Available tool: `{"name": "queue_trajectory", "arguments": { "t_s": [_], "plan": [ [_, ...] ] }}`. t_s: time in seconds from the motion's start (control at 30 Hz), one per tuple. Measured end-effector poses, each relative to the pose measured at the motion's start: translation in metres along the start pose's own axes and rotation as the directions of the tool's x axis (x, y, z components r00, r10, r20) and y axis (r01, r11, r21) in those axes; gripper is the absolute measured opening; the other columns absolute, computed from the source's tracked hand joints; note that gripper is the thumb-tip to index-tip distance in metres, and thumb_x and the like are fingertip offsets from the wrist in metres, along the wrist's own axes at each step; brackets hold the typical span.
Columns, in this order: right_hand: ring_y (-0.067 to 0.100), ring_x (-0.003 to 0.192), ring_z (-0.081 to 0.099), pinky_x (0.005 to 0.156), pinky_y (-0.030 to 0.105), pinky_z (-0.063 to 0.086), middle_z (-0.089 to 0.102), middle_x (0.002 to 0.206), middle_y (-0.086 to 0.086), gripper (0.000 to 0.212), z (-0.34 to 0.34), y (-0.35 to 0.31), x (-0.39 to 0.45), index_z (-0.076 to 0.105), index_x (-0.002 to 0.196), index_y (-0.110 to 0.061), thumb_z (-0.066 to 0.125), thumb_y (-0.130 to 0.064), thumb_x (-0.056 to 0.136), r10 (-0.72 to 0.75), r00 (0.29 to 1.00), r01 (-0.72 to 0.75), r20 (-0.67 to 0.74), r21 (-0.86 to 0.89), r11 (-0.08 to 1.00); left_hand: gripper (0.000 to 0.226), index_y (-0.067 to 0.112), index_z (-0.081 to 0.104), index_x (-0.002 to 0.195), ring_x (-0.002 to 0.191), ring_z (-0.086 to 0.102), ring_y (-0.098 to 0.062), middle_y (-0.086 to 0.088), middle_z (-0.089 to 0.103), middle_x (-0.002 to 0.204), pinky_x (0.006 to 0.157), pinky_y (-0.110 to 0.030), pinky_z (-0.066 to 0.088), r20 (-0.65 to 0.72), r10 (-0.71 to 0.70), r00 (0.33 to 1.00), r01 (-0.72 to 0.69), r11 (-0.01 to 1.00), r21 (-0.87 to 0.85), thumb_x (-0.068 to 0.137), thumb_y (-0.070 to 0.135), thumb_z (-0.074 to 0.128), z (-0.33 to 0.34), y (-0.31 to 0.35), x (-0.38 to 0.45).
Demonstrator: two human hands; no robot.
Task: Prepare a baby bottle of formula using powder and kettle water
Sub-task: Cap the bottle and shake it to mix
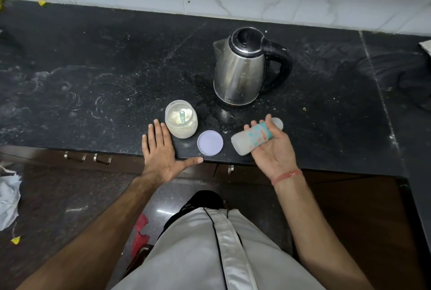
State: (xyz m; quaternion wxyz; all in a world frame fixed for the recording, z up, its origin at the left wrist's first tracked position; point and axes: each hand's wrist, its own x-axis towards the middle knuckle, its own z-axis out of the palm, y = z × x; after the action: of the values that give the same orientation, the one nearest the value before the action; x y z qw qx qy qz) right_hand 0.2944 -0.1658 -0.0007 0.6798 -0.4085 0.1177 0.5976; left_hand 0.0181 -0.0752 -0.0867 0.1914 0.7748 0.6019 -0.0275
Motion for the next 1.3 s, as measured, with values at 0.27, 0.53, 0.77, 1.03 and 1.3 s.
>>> {"name": "queue_trajectory", "arguments": {
  "t_s": [0.27,0.53,0.77,1.03,1.3],
  "plan": [
    [0.029,0.109,0.075,0.102,0.050,0.060,0.070,0.114,0.012,0.023,-0.007,-0.006,-0.001,0.068,0.119,-0.013,0.074,-0.019,0.099,-0.008,0.999,0.011,0.048,-0.064,0.998,0.178,0.003,-0.013,0.173,0.169,-0.021,-0.030,-0.015,-0.018,0.183,0.136,-0.056,-0.008,-0.001,0.007,1.000,-0.007,1.000,-0.017,0.051,0.122,0.038,0.001,-0.001,0.001],
    [0.033,0.122,0.072,0.114,0.055,0.054,0.071,0.122,0.014,0.039,-0.016,-0.010,-0.009,0.064,0.129,-0.010,0.076,-0.022,0.095,0.028,0.994,-0.018,0.103,-0.097,0.995,0.176,0.003,-0.013,0.173,0.168,-0.022,-0.029,-0.015,-0.018,0.183,0.136,-0.057,-0.010,-0.005,0.019,1.000,-0.019,0.999,-0.028,0.053,0.120,0.043,0.001,-0.003,0.001],
    [0.033,0.110,0.076,0.114,0.055,0.053,0.075,0.111,0.013,0.023,-0.016,0.006,-0.012,0.068,0.120,-0.011,0.073,-0.018,0.099,0.031,0.993,-0.026,0.111,-0.053,0.998,0.176,0.004,-0.013,0.173,0.169,-0.022,-0.029,-0.015,-0.018,0.183,0.136,-0.056,-0.009,-0.003,0.017,1.000,-0.017,1.000,-0.026,0.052,0.121,0.041,0.001,-0.003,0.000],
    [0.032,0.115,0.074,0.116,0.054,0.052,0.075,0.111,0.011,0.026,-0.013,-0.003,-0.012,0.069,0.121,-0.012,0.074,-0.018,0.097,0.047,0.989,-0.033,0.141,-0.093,0.995,0.176,0.004,-0.012,0.173,0.169,-0.022,-0.029,-0.015,-0.018,0.183,0.136,-0.056,-0.009,-0.006,0.016,1.000,-0.017,0.999,-0.032,0.052,0.121,0.041,0.001,-0.003,0.000],
    [0.031,0.109,0.072,0.119,0.054,0.049,0.072,0.111,0.011,0.020,-0.004,-0.015,-0.013,0.068,0.119,-0.010,0.070,-0.016,0.100,0.068,0.976,-0.051,0.205,-0.088,0.995,0.176,0.003,-0.013,0.173,0.168,-0.023,-0.029,-0.014,-0.020,0.182,0.136,-0.056,-0.010,0.006,0.012,1.000,-0.012,1.000,-0.020,0.052,0.120,0.041,0.000,-0.002,0.000]
  ]
}}
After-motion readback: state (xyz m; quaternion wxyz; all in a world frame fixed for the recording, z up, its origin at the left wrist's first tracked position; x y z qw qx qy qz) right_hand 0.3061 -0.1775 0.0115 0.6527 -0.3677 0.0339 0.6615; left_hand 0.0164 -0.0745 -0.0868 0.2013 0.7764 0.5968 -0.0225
